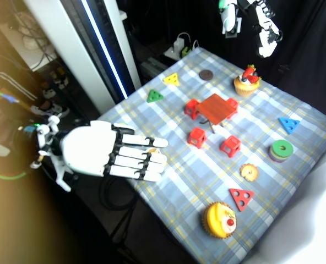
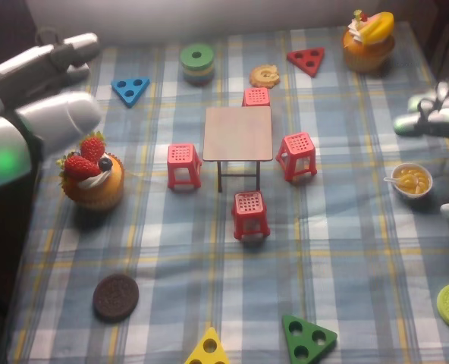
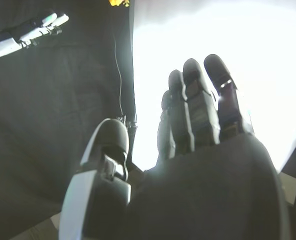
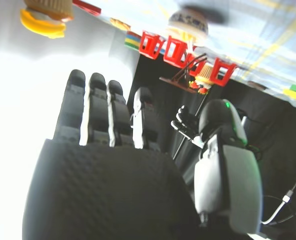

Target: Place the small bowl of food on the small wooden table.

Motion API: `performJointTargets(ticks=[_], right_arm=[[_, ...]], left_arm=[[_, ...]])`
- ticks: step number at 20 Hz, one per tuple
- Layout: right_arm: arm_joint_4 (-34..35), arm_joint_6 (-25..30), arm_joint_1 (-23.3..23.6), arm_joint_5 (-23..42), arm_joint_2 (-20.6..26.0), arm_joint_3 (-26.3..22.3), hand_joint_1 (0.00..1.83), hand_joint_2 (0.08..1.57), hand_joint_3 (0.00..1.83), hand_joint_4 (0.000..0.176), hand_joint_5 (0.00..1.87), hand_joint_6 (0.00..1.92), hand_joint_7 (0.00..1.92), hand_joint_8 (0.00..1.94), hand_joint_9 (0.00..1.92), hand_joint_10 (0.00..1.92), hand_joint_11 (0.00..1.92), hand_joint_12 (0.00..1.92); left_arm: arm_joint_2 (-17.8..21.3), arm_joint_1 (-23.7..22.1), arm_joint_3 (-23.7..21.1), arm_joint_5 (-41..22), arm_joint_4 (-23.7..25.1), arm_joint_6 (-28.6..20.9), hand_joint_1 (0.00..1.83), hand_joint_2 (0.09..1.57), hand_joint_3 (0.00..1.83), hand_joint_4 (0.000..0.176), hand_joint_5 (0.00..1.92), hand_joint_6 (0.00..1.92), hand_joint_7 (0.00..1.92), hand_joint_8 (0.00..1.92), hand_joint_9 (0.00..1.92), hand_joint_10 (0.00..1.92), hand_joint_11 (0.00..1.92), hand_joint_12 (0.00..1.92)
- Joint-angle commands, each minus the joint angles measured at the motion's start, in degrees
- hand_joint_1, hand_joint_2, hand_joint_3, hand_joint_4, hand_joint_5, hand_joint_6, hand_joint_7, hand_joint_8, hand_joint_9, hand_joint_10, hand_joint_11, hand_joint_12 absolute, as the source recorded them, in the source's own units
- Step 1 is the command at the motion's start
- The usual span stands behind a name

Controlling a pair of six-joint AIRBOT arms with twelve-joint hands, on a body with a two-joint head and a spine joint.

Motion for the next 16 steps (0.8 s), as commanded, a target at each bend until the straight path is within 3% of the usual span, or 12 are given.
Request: performJointTargets(ticks=[1, 3, 8, 12, 16], right_arm=[[0.83, 0.86, 1.0, 4.17, -0.32, 0.76, 0.9, 1.05, 0.0, 0.0, 0.57, 0.0, 0.62, 0.01, 0.62, 0.03, 0.31, 0.79], [-0.72, 2.82, 2.05, 2.1, -1.35, 2.17, 0.95, 1.02, 0.0, 0.0, 0.58, 0.0, 0.64, 0.01, 0.66, 0.01, 0.38, 0.75], [-2.3, 3.13, 4.22, -0.98, -3.27, 3.96, 0.99, 0.99, 0.0, 0.0, 0.62, 0.0, 0.73, 0.0, 0.75, 0.01, 0.42, 0.83], [-2.79, 3.74, 5.18, -1.81, -4.65, 5.3, 1.0, 0.98, 0.0, 0.0, 0.62, 0.0, 0.74, 0.0, 0.74, 0.0, 0.36, 0.86], [-3.48, 4.95, 6.1, -3.11, -6.07, 6.79, 0.98, 0.96, 0.0, 0.0, 0.66, 0.0, 0.78, 0.01, 0.78, 0.01, 0.35, 0.91]], left_arm=[[-0.14, -0.78, 0.42, -6.89, 0.14, -0.29, 0.0, 1.18, 0.01, 0.147, 0.23, 0.0, 0.23, 0.0, 0.14, 0.01, 0.0, 0.19], [-0.12, -0.77, 0.41, -6.86, 0.02, -0.29, 0.0, 1.18, 0.0, 0.143, 0.25, 0.01, 0.24, 0.0, 0.15, 0.01, 0.0, 0.2], [-0.42, -0.8, 0.6, -6.12, 0.07, -0.29, 0.0, 1.19, 0.0, 0.175, 0.2, 0.0, 0.24, 0.0, 0.13, 0.0, 0.0, 0.14], [-0.63, -0.89, 0.8, -5.53, 0.29, -0.29, 0.0, 1.18, 0.0, 0.176, 0.16, 0.0, 0.19, 0.0, 0.09, 0.0, 0.0, 0.09], [-0.96, -1.06, 0.94, -4.51, 0.61, -0.29, 0.03, 1.19, 0.0, 0.176, 0.19, 0.0, 0.25, 0.01, 0.15, 0.0, 0.0, 0.17]])
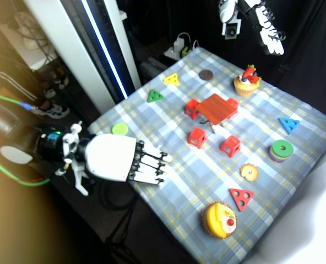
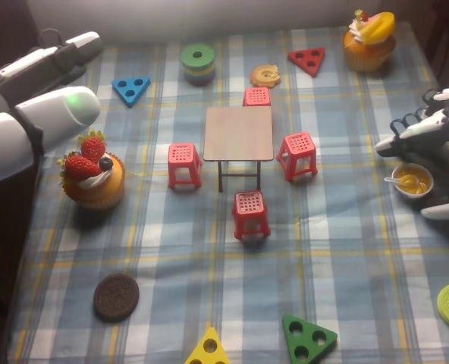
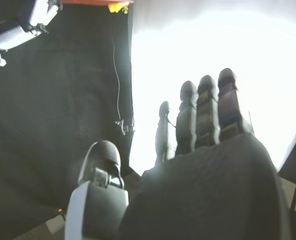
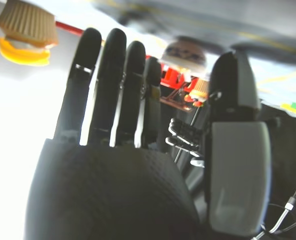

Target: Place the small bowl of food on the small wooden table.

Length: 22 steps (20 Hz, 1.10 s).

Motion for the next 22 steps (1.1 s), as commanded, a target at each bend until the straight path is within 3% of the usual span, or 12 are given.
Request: performJointTargets(ticks=[1, 5, 9, 13, 16, 17, 18, 19, 20, 22], right_arm=[[0.66, 0.24, 0.97, 4.91, -0.05, 0.28, 0.93, 0.96, 0.0, 0.0, 0.69, 0.0, 0.79, 0.0, 0.78, 0.0, 0.37, 0.86], [0.35, 0.24, 1.4, 4.01, -0.24, 0.56, 0.89, 0.97, 0.0, 0.0, 0.72, 0.01, 0.82, 0.01, 0.83, 0.02, 0.5, 0.85], [0.34, 0.28, 1.4, 3.69, -0.45, 0.68, 0.93, 0.99, 0.0, 0.0, 0.81, 0.0, 1.03, 0.02, 1.03, 0.04, 0.65, 0.84], [-0.08, 0.56, 1.4, 3.47, -0.45, 0.68, 1.01, 1.0, 0.0, 0.0, 0.93, 0.01, 1.26, 0.04, 1.22, 0.09, 0.65, 1.23], [-0.3, 0.79, 1.4, 3.45, -0.4, 0.67, 1.06, 1.0, 0.0, 0.0, 0.96, 0.0, 1.34, 0.05, 1.23, 0.11, 0.57, 1.37], [-0.31, 0.83, 1.4, 3.46, -0.39, 0.66, 1.06, 1.01, 0.0, 0.0, 0.95, 0.0, 1.36, 0.05, 1.18, 0.28, 0.58, 1.45], [-0.34, 0.87, 1.4, 3.46, -0.36, 0.63, 1.32, 0.98, 0.0, 0.0, 0.97, 0.0, 1.33, 0.35, 1.08, 0.6, 0.64, 1.51], [-0.4, 0.91, 1.41, 3.47, -0.28, 0.59, 1.28, 1.04, 0.0, 0.0, 1.06, 0.61, 1.17, 0.7, 1.04, 0.7, 0.62, 1.47], [-0.45, 0.93, 1.43, 3.47, -0.2, 0.53, 1.27, 1.07, 0.0, 0.0, 1.03, 0.82, 1.1, 0.83, 1.02, 0.69, 0.59, 1.41], [-0.53, 0.96, 1.46, 3.55, -0.07, 0.37, 1.27, 1.08, 0.0, 0.0, 1.02, 0.87, 1.07, 0.87, 1.07, 0.54, 0.68, 1.33]], left_arm=[[-0.17, -0.68, 0.32, -6.04, 0.86, -0.31, 0.01, 1.18, 0.0, 0.176, 0.18, 0.0, 0.23, 0.0, 0.16, 0.0, 0.0, 0.18], [-0.3, -0.88, 0.48, -6.02, 1.12, -0.31, 0.06, 1.18, 0.0, 0.176, 0.2, 0.01, 0.24, 0.01, 0.16, 0.01, 0.02, 0.12], [-0.39, -0.87, 0.42, -5.57, 1.09, -0.31, 0.04, 1.19, 0.0, 0.176, 0.22, 0.0, 0.28, 0.0, 0.2, 0.0, 0.0, 0.31], [-0.61, -0.88, 0.39, -5.64, 0.92, -0.32, 0.0, 1.19, 0.0, 0.176, 0.2, 0.0, 0.25, 0.0, 0.2, 0.0, 0.0, 0.22], [-0.6, -0.86, 0.39, -5.61, 0.67, -0.32, 0.0, 1.19, 0.0, 0.162, 0.2, 0.0, 0.25, 0.0, 0.2, 0.0, 0.0, 0.04], [-0.6, -0.86, 0.39, -5.61, 0.63, -0.32, 0.0, 1.19, 0.0, 0.159, 0.2, 0.01, 0.25, 0.01, 0.19, 0.0, 0.0, 0.03], [-0.6, -0.86, 0.39, -5.62, 0.61, -0.32, 0.0, 1.19, 0.0, 0.164, 0.19, 0.0, 0.25, 0.0, 0.18, 0.0, 0.0, 0.0], [-0.6, -0.86, 0.38, -5.62, 0.59, -0.32, 0.02, 1.19, 0.0, 0.166, 0.19, 0.0, 0.25, 0.0, 0.19, 0.0, 0.0, 0.0], [-0.61, -0.86, 0.38, -5.61, 0.54, -0.32, 0.03, 1.19, 0.0, 0.164, 0.19, 0.0, 0.25, 0.0, 0.2, 0.01, 0.02, 0.01], [-0.61, -0.86, 0.38, -5.61, 0.45, -0.32, 0.01, 1.18, 0.0, 0.174, 0.2, 0.0, 0.26, 0.0, 0.21, 0.01, 0.01, 0.0]])
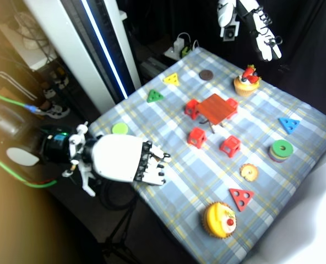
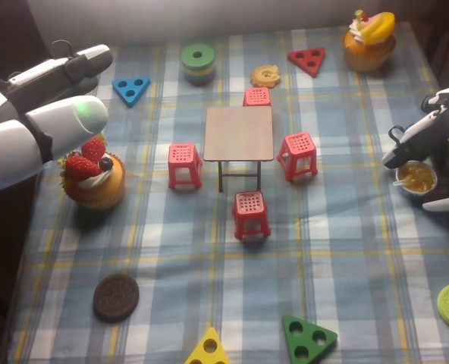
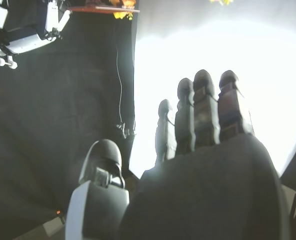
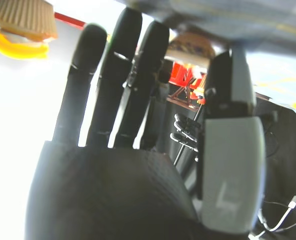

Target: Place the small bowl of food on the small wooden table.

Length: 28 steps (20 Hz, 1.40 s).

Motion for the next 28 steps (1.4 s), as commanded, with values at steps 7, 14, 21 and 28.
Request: performJointTargets(ticks=[7, 14, 21, 28], right_arm=[[-0.85, 0.18, 1.62, 5.65, 0.32, -0.74, 1.25, 1.06, 0.0, 0.006, 1.08, 0.91, 1.16, 0.61, 1.13, 0.1, 0.64, 1.01], [-3.13, 0.18, 7.03, 8.42, -1.69, -0.57, 1.23, 1.07, 0.0, 0.027, 1.06, 0.82, 1.14, 0.77, 1.1, 0.33, 0.69, 1.16], [-7.37, 0.26, 13.98, 7.69, -5.64, 1.45, 1.25, 1.08, 0.0, 0.0, 1.0, 0.83, 1.14, 0.87, 1.1, 0.7, 0.87, 1.19], [-10.42, 3.65, 19.25, 7.24, -9.36, 4.54, 1.39, 1.05, 0.0, 0.0, 1.04, 0.87, 1.18, 0.63, 1.02, 0.99, 0.81, 1.15]], left_arm=[[-0.06, -0.68, 0.3, -6.82, 0.47, -0.32, 0.02, 1.19, 0.0, 0.173, 0.16, 0.0, 0.25, 0.0, 0.19, 0.0, 0.0, 0.0], [-0.05, -0.72, 0.41, -6.82, 0.47, -0.32, 0.03, 1.18, 0.0, 0.17, 0.19, 0.01, 0.29, 0.01, 0.24, 0.01, 0.04, 0.02], [-0.1, -0.81, 0.78, -6.72, 0.47, -0.32, 0.08, 1.18, 0.0, 0.174, 0.25, 0.01, 0.31, 0.01, 0.25, 0.01, 0.09, 0.05], [-0.38, -1.15, 1.03, -6.32, 0.55, -0.32, 0.11, 1.19, 0.0, 0.175, 0.25, 0.0, 0.31, 0.01, 0.24, 0.01, 0.11, 0.08]])
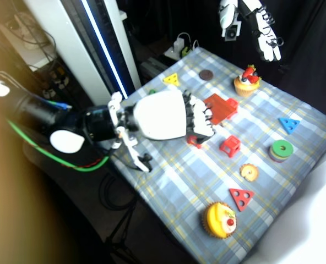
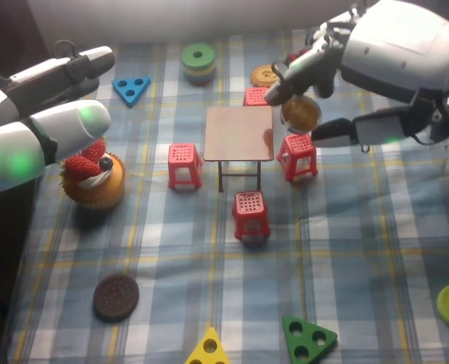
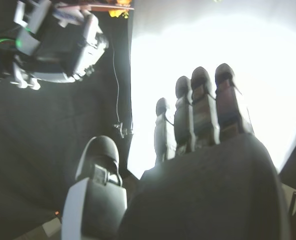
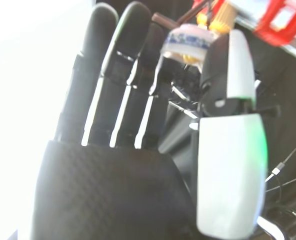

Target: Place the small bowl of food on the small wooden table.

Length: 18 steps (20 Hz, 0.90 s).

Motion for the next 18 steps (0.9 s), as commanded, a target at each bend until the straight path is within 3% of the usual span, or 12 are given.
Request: performJointTargets(ticks=[1, 3, 6, 8, 9, 10, 12, 13, 16, 17, 18], right_arm=[[1.43, 0.2, 1.16, 6.04, -0.04, 0.15, 1.39, 1.05, 0.0, 0.0, 1.03, 0.9, 1.19, 0.59, 1.04, 0.97, 0.86, 1.12], [0.97, 0.2, 1.95, 5.85, -0.09, 0.23, 1.39, 1.05, 0.0, 0.0, 1.01, 0.88, 1.17, 0.65, 1.04, 1.0, 0.87, 1.14], [0.22, 0.2, 3.03, 5.6, -0.74, 0.52, 1.39, 1.05, 0.0, 0.0, 1.05, 0.85, 1.18, 0.62, 1.02, 1.01, 0.76, 1.21], [-0.78, 0.2, 4.03, 5.12, -1.81, 0.79, 1.39, 1.04, 0.0, 0.0, 1.1, 0.78, 1.16, 0.66, 1.02, 0.99, 0.77, 1.25], [-1.19, 0.2, 4.43, 4.92, -2.29, 0.92, 1.29, 1.03, 0.0, 0.0, 1.17, 0.69, 1.19, 0.64, 1.02, 0.79, 0.75, 1.27], [-1.77, 0.2, 4.9, 4.49, -2.93, 1.09, 1.39, 1.02, 0.0, 0.0, 1.16, 0.72, 1.23, 0.53, 1.05, 0.94, 0.73, 1.25], [-2.55, 0.2, 5.29, 3.82, -3.74, 1.3, 1.39, 1.03, 0.0, 0.0, 1.14, 0.75, 1.21, 0.57, 1.02, 0.96, 0.71, 1.22], [-2.73, 0.2, 5.34, 3.58, -4.08, 1.42, 1.39, 1.02, 0.0, 0.0, 1.17, 0.7, 1.26, 0.48, 1.03, 0.96, 0.61, 1.27], [-3.22, 0.2, 5.33, 2.53, -5.23, 1.86, 1.4, 1.03, 0.0, 0.0, 1.06, 0.83, 1.26, 0.45, 1.11, 0.9, 0.85, 1.2], [-3.3, 0.2, 5.33, 2.38, -5.27, 1.87, 1.4, 1.03, 0.0, 0.0, 1.03, 0.87, 1.23, 0.47, 1.13, 0.91, 0.9, 1.21], [-3.45, 0.2, 5.33, 2.19, -5.27, 1.88, 1.4, 1.03, 0.0, 0.0, 1.04, 0.84, 1.23, 0.49, 1.1, 0.94, 0.84, 1.22]], left_arm=[[-0.16, -0.78, 0.39, -6.79, 0.53, -0.32, 0.14, 1.19, 0.0, 0.169, 0.26, 0.0, 0.32, 0.01, 0.25, 0.01, 0.11, 0.09], [-0.27, -0.86, 0.46, -6.63, 0.56, -0.32, 0.13, 1.19, 0.0, 0.175, 0.24, 0.0, 0.32, 0.0, 0.25, 0.01, 0.12, 0.11], [-0.39, -0.95, 0.6, -6.37, 0.56, -0.32, 0.14, 1.19, 0.0, 0.165, 0.26, 0.0, 0.32, 0.0, 0.25, 0.0, 0.0, 0.38], [-0.55, -1.09, 0.72, -6.24, 0.56, -0.32, 0.12, 1.19, 0.0, 0.163, 0.25, 0.0, 0.31, 0.0, 0.24, 0.0, 0.0, 0.33], [-0.6, -1.15, 0.75, -6.12, 0.57, -0.32, 0.14, 1.19, 0.0, 0.153, 0.27, 0.0, 0.31, 0.0, 0.25, 0.0, 0.0, 0.35], [-0.66, -1.21, 0.8, -5.97, 0.62, -0.32, 0.16, 1.18, 0.0, 0.154, 0.29, 0.01, 0.32, 0.0, 0.25, 0.0, 0.0, 0.4], [-0.67, -1.24, 0.87, -5.94, 0.64, -0.32, 0.13, 1.18, 0.0, 0.152, 0.31, 0.0, 0.33, 0.0, 0.25, 0.0, 0.0, 0.43], [-0.67, -1.26, 0.91, -5.9, 0.68, -0.32, 0.07, 1.19, 0.0, 0.148, 0.31, 0.0, 0.32, 0.0, 0.24, 0.0, 0.0, 0.4], [-0.73, -1.4, 0.95, -5.83, 0.95, -0.33, 0.1, 1.2, 0.0, 0.128, 0.31, 0.0, 0.29, 0.0, 0.21, 0.0, 0.0, 0.3], [-0.73, -1.42, 0.94, -5.83, 1.01, -0.33, 0.07, 1.2, 0.0, 0.131, 0.31, 0.0, 0.27, 0.0, 0.19, 0.0, 0.0, 0.25], [-0.74, -1.46, 0.95, -5.83, 1.12, -0.33, 0.09, 1.2, 0.0, 0.124, 0.32, 0.0, 0.27, 0.0, 0.19, 0.0, 0.0, 0.24]])
